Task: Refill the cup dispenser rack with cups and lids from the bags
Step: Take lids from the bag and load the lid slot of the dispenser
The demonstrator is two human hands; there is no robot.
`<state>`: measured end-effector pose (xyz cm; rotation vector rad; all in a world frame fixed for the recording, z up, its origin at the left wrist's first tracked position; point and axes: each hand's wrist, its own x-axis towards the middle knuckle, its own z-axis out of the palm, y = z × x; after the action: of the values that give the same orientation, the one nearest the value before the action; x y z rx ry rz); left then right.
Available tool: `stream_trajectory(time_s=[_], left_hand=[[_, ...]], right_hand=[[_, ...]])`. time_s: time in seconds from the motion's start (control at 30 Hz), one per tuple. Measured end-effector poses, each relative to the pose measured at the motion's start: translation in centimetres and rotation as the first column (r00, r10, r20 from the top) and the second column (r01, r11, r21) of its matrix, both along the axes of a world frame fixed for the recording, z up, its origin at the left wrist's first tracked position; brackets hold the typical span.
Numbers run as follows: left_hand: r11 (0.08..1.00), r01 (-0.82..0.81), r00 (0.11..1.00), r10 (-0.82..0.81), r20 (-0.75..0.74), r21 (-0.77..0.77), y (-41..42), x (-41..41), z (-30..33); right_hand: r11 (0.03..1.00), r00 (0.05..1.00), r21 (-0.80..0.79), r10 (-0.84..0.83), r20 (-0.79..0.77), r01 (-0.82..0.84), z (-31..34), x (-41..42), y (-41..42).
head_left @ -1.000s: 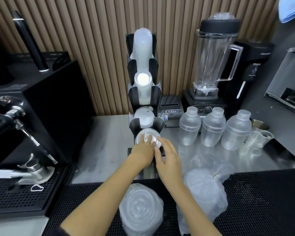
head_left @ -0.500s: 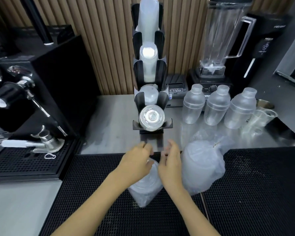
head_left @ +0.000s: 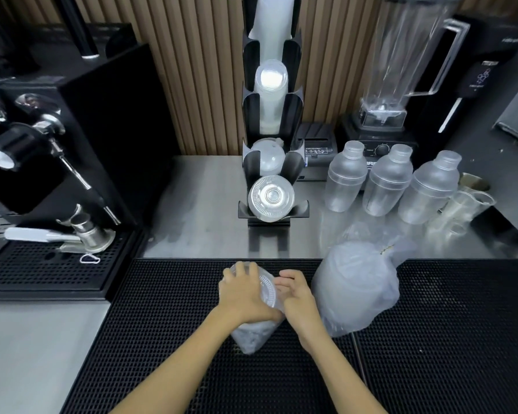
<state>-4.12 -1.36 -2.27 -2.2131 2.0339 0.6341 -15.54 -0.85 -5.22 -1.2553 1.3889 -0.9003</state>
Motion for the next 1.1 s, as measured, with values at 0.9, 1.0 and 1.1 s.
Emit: stream_trajectory(time_s=[0.9,1.0,1.1], left_hand=[[0.791,-0.254,0.869,-0.067,-0.49,-0.557,-0.5,1.6,13.4],[0.774,-0.152,0.949,-0.06,-0.31,-0.615,-4.3,-0.3,16.0],[0.881,-0.058,0.99,-0.011,-0.142,-0.47,-9.0,-1.6,15.2]], right_hand=[[0.637,0.872,-0.756,-0.445,-0.201,0.151,6.1,0.3,-1.8],[0.583,0.858,-0.791,-0.488,-0.16,0.185,8.9,-0.1,-3.8],[0.568,0.847,-0.793,-0.514,-0.134,0.219,10.6,-0.4,-5.7]])
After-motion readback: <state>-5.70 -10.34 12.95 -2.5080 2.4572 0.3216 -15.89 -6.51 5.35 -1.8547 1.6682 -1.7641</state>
